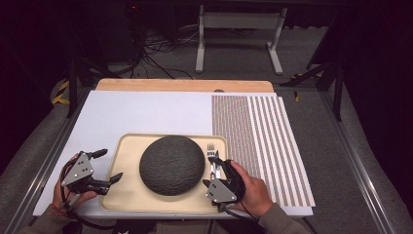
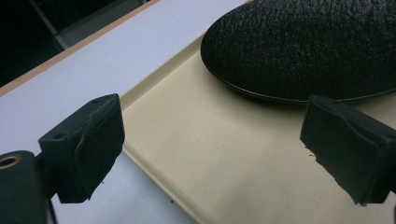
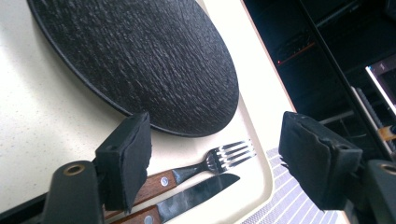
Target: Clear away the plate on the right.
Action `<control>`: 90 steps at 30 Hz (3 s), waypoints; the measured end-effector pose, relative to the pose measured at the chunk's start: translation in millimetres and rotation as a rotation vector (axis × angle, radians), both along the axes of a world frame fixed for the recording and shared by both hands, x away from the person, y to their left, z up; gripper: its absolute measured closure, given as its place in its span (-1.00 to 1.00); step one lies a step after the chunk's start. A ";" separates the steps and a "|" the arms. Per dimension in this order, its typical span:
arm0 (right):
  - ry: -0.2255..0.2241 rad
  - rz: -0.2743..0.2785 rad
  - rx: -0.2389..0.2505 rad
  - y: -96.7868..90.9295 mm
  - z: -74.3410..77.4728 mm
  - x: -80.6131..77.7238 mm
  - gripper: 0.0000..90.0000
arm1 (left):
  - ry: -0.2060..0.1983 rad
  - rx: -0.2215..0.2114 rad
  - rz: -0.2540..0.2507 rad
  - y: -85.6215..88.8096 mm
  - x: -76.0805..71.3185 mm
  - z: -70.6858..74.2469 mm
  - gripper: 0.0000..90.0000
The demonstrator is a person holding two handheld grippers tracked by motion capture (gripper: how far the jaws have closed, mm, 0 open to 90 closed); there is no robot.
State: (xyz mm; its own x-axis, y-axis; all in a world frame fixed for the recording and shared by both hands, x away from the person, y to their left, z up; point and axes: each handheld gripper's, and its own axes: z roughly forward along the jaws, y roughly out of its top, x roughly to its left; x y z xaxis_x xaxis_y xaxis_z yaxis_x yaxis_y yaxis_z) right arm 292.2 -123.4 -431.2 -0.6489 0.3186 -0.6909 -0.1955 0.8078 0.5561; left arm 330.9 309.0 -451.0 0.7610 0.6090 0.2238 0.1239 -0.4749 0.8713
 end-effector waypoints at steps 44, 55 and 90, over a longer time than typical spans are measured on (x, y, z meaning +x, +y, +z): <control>0.127 -0.156 0.272 -27.7 4.0 9.3 -0.58 | -0.013 0.004 -0.001 -0.7 -1.0 0.4 -0.84; 0.119 -0.193 0.277 -38.4 4.8 7.5 -0.59 | -0.013 0.002 0.001 -0.9 -1.0 0.4 -0.84; 0.118 -0.304 0.294 -85.6 -6.3 0.8 -0.62 | -0.016 0.015 0.005 -3.0 0.3 0.4 -0.84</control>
